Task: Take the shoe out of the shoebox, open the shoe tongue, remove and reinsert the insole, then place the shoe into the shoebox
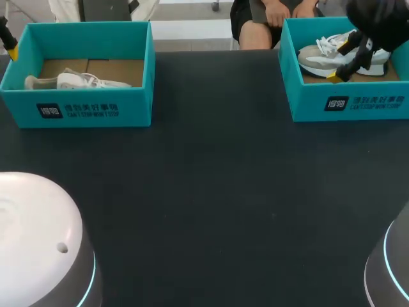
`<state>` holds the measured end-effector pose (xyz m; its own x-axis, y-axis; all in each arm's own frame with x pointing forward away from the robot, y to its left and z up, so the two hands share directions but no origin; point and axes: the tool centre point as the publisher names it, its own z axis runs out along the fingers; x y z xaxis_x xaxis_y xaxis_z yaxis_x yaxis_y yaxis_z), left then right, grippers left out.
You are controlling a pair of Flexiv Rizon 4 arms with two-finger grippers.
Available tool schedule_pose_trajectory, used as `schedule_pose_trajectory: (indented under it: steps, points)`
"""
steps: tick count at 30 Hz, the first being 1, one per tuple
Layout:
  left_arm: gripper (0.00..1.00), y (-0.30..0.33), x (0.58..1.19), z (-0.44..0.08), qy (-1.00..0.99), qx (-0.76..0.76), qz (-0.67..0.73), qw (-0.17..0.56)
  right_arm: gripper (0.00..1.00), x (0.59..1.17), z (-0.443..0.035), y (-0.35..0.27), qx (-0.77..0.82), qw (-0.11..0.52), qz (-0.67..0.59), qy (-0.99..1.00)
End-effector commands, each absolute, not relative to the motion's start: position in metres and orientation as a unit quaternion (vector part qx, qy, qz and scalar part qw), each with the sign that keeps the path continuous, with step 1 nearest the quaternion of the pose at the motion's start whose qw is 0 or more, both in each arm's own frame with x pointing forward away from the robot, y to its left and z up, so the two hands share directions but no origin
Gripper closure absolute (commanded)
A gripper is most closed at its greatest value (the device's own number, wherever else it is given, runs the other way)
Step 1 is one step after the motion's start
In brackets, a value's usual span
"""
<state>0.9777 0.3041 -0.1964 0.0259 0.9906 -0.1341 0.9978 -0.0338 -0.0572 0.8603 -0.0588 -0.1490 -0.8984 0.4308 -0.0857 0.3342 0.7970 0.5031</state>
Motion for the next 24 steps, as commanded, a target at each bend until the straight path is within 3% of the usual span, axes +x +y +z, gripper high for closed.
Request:
schedule_pose_trajectory:
  steps: [1, 18, 24]
  points:
    - [0.00, 0.304, 0.976, -0.196, 0.695, 0.716, -0.066, 0.026, 0.00, 0.859, -0.150, -0.059, 0.203, 0.100, 0.246, 0.942]
    - [0.00, 0.304, 0.976, -0.196, 0.695, 0.716, -0.066, 0.026, 0.00, 0.859, -0.150, -0.059, 0.203, 0.100, 0.246, 0.942]
    - [0.00, 0.304, 0.976, -0.196, 0.695, 0.716, -0.066, 0.026, 0.00, 0.898, -0.163, -0.096, 0.317, 0.114, 0.271, 0.902]
